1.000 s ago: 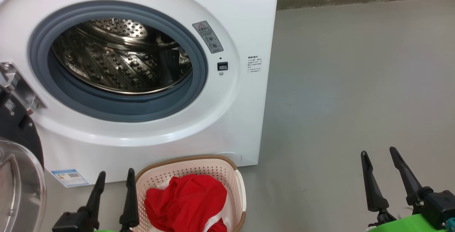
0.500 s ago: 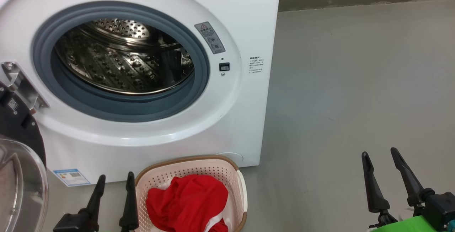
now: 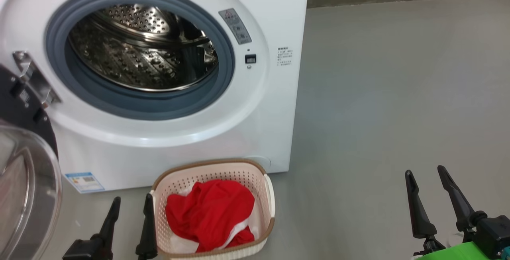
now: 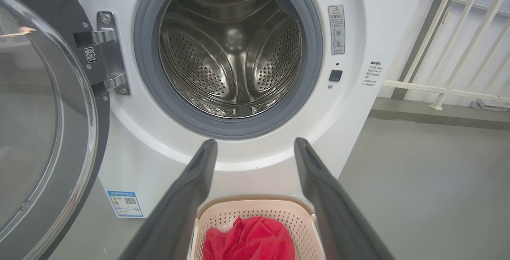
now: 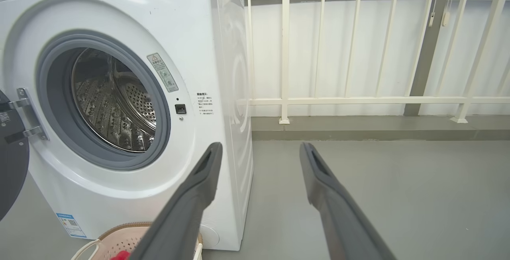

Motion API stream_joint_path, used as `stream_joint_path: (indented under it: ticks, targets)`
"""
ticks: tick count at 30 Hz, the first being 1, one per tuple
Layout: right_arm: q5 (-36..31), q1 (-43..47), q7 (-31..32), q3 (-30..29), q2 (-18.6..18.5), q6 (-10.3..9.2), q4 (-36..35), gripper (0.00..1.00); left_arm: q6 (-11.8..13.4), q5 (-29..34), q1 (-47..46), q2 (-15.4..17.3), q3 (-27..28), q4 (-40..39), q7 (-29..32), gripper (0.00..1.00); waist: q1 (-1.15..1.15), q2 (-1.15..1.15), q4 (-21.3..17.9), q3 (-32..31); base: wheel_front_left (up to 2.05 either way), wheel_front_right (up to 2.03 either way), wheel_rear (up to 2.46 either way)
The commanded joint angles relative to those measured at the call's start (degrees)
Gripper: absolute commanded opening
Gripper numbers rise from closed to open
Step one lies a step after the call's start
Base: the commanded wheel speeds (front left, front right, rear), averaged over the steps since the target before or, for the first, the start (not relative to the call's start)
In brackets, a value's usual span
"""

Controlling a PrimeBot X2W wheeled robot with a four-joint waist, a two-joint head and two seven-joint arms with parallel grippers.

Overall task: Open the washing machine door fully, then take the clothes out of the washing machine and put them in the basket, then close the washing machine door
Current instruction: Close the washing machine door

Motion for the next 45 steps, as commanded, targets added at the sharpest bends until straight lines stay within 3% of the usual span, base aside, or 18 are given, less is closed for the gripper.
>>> stream_joint_path:
  ticks: [1,24,32,45]
  targets:
    - [0.0,-0.6,-0.4,1.3,-0.7,0.28,-1.4,1.00,-0.4,-0.1,-0.9,1.1,1.6,-1.8,-0.5,1.00,0.00,0.00,0.0,0.1,-1.19,1.19,0.00]
    - [0.4,-0.7,-0.4,1.3,-0.7,0.28,-1.3,1.00,0.4,1.2,-1.4,1.0,1.3,-4.2,-0.5,1.00,0.00,0.00,2.1,0.8,-0.23,0.23,0.00]
    - [0.2,-1.6,-0.4,2.6,-0.7,0.28,-1.5,1.00,1.2,2.3,-1.6,0.9,1.3,-5.6,-0.5,1.00,0.00,0.00,6.8,1.3,0.00,0.00,0.00]
    - [-1.1,-4.3,-0.4,4.0,-0.7,0.28,-2.4,1.00,3.7,3.4,-3.0,0.8,2.3,-8.9,-0.5,1.00,0.00,0.00,18.0,3.4,0.00,0.00,0.00]
